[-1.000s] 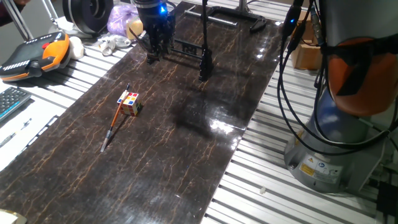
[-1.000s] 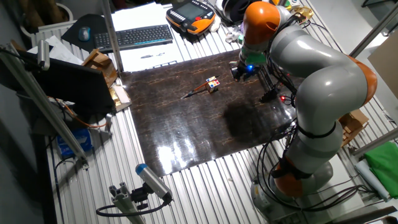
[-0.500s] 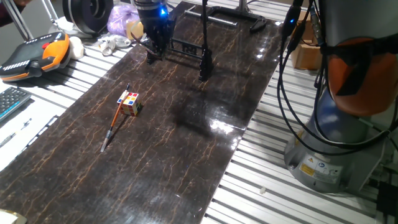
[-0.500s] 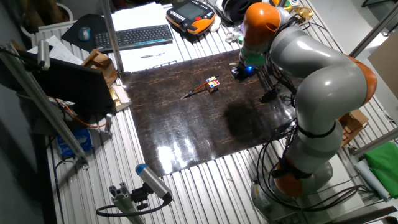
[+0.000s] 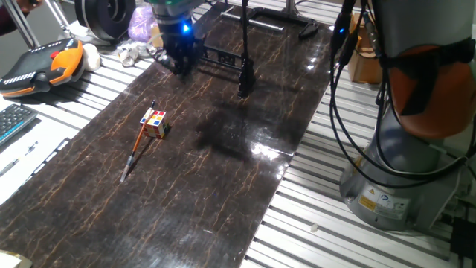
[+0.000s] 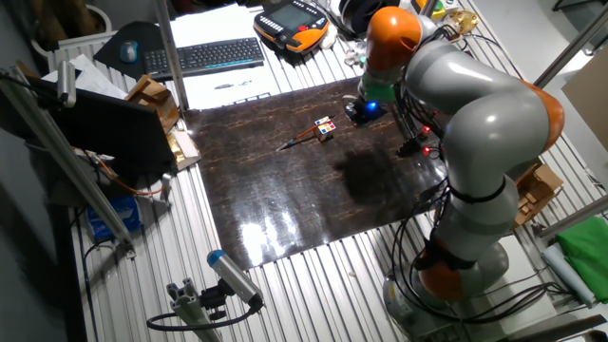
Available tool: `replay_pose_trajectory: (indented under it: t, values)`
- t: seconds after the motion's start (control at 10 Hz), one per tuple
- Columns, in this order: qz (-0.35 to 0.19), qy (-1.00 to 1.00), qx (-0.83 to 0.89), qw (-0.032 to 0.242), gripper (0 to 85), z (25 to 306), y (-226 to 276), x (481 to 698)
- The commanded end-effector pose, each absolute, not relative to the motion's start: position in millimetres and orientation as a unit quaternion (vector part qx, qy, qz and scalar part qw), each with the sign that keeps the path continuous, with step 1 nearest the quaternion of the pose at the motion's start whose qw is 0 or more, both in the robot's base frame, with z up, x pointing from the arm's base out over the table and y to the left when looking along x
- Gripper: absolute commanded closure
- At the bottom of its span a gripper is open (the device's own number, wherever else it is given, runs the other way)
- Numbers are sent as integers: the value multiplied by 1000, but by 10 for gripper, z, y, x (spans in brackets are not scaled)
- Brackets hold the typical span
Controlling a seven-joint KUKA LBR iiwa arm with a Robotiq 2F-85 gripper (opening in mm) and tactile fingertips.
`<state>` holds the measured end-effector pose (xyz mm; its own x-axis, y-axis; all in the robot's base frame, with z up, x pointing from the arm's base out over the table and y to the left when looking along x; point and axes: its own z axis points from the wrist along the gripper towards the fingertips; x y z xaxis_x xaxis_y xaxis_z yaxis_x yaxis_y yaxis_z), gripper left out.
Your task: Place the brush on the pen rack
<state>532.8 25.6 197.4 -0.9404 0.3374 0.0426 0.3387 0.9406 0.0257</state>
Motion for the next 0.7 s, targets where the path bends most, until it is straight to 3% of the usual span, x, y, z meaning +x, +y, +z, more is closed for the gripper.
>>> replay_pose_trajectory:
  t: [0.0, 0.6]
  values:
    - [-13, -983, -184, 19, 843, 1914, 318, 5350]
    - [-18, -968, -249, 31, 843, 1703, 553, 5475]
